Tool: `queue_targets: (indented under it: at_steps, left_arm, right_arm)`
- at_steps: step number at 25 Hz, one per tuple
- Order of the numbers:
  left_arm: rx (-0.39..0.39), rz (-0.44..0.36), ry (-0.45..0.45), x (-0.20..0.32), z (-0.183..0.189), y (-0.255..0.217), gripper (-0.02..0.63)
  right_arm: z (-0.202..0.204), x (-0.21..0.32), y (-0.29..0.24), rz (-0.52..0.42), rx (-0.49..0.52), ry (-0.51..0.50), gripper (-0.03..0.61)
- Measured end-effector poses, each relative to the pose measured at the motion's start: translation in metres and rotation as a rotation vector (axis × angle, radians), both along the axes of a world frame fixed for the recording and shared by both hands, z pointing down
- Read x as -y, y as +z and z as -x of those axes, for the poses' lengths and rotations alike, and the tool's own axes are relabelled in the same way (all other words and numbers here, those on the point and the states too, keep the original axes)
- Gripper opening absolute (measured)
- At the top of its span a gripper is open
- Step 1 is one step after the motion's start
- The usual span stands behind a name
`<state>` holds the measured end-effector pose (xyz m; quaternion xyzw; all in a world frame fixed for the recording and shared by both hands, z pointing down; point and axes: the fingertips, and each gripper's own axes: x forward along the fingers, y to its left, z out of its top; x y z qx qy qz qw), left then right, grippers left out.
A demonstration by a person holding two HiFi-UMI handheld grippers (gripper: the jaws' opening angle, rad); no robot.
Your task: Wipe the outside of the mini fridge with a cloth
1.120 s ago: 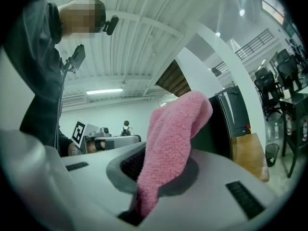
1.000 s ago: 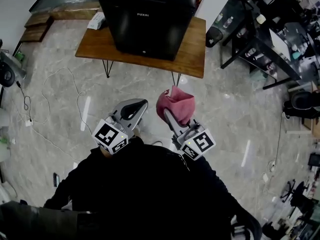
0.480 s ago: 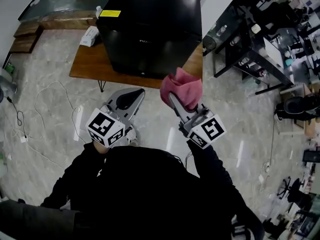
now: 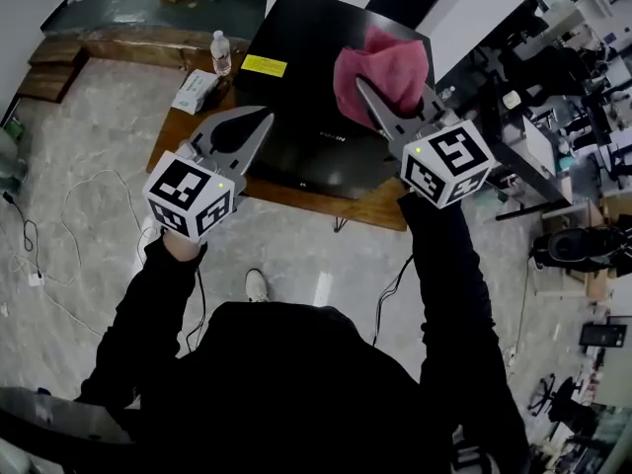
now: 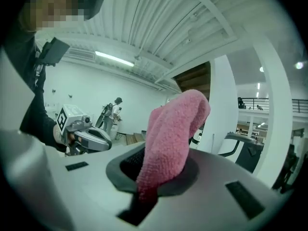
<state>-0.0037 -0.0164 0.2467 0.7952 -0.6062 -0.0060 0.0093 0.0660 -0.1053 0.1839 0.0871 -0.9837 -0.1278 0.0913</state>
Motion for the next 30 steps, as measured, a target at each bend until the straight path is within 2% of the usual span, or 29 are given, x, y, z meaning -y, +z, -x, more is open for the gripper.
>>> queue_targets:
  at_steps: [5, 9, 13, 18, 24, 30]
  left_arm:
    - [-0.025, 0.017, -0.064, 0.019, 0.061, 0.001, 0.008]
    - [-0.045, 0.022, -0.107, 0.027, 0.090, 0.004, 0.008]
    - [-0.058, 0.038, -0.141, 0.024, 0.106, 0.015, 0.008]
    - [-0.052, 0.059, -0.157, 0.029, 0.108, 0.023, 0.007]
    - [-0.028, 0.094, -0.172, 0.037, 0.096, 0.032, 0.008]
    - [0.002, 0.104, -0.167, 0.064, 0.047, 0.022, 0.008]
  right_arm:
    - [0.086, 0.032, -0.010, -0.142, -0.121, -0.005, 0.037]
    - [0.152, 0.033, 0.035, -0.121, -0.324, -0.098, 0.037]
    - [0.188, 0.021, 0.086, -0.097, -0.504, -0.166, 0.037]
    - [0.193, 0.014, 0.129, -0.151, -0.673, -0.204, 0.036]
    - [0.184, 0.015, 0.135, -0.132, -0.652, -0.215, 0.034]
    - [0.125, 0.048, 0.134, -0.102, -0.670, -0.190, 0.033]
